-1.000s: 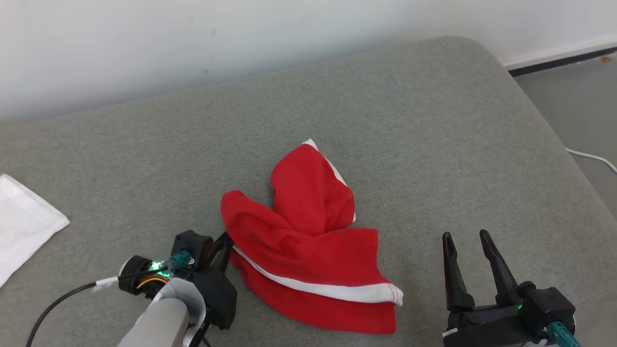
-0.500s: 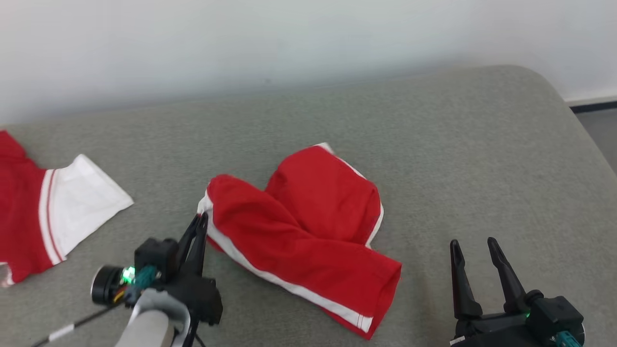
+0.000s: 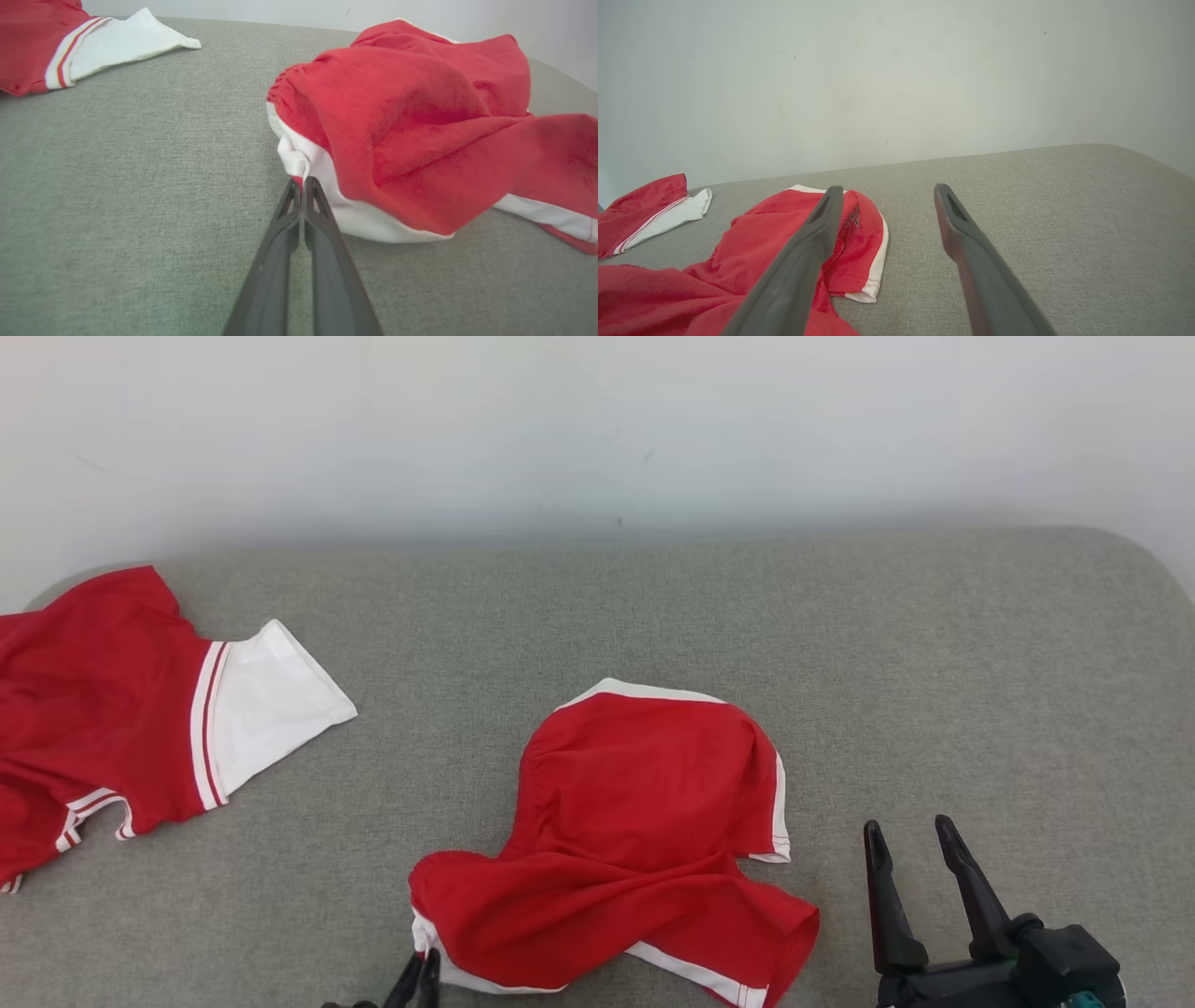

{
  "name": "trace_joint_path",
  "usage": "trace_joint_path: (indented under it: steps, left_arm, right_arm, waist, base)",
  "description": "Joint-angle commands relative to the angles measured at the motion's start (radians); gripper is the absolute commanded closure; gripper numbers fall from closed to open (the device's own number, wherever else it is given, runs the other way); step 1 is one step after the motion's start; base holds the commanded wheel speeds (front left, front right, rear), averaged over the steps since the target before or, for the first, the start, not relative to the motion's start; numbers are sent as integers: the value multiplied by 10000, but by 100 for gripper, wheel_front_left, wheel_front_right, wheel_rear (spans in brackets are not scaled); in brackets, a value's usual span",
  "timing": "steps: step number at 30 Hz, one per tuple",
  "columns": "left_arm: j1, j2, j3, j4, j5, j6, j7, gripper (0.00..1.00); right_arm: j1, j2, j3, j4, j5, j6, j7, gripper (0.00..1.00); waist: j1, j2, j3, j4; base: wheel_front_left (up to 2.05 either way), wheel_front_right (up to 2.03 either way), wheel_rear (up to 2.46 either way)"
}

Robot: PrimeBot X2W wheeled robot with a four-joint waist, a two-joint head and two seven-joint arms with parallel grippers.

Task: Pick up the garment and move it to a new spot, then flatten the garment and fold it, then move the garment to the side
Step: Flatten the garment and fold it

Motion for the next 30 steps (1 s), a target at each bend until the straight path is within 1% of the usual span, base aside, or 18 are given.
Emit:
trace_joint_path:
  steps: [1, 7, 11, 14, 17, 19, 25, 30]
  left_arm:
    - [186, -91, 123, -92, 125, -4, -35, 0]
    - [636, -49, 765, -889, 504, 22, -34, 0]
    - [814, 7, 1471, -1825, 863, 93, -36, 0]
    - [1042, -133, 2162, -2545, 1154, 203, -36, 0]
    - [1256, -287, 2780, -3141, 1508, 187, -35, 0]
    - [1402, -377, 3038, -3420, 1736, 82, -35, 0]
    - [1635, -633, 3538, -3670, 2086, -35, -35, 0]
    - [1702, -807, 3814, -3655, 2346, -299, -35, 0]
  right_arm:
    - [153, -42, -8, 21, 16, -22, -3, 0]
    - [486, -151, -95, 93, 57, -22, -4, 0]
    - [613, -181, -117, 143, 73, -22, -4, 0]
    - [671, -200, -160, 171, 97, -22, -4, 0]
    - [689, -207, -223, 188, 111, -22, -2, 0]
    - [724, -201, -234, 257, 117, -22, -4, 0]
    - [630, -231, -164, 527, 148, -22, -4, 0]
    - [-5, -556, 220, 1003, 245, -22, -4, 0]
  waist:
    - [1, 0, -96, 24]
    - [1, 0, -389, 3]
    - [1, 0, -459, -39]
    - [1, 0, -471, -89]
    - [1, 0, -468, -119]
    - [1, 0, -461, -110]
    - [1, 0, -447, 4]
    - [1, 0, -429, 159]
  base:
    - [0, 0, 0]
    - [0, 0, 0]
    - [0, 0, 0]
    - [0, 0, 0]
    - [0, 0, 0]
    - [0, 0, 0]
    - [0, 0, 0]
    - [0, 0, 0]
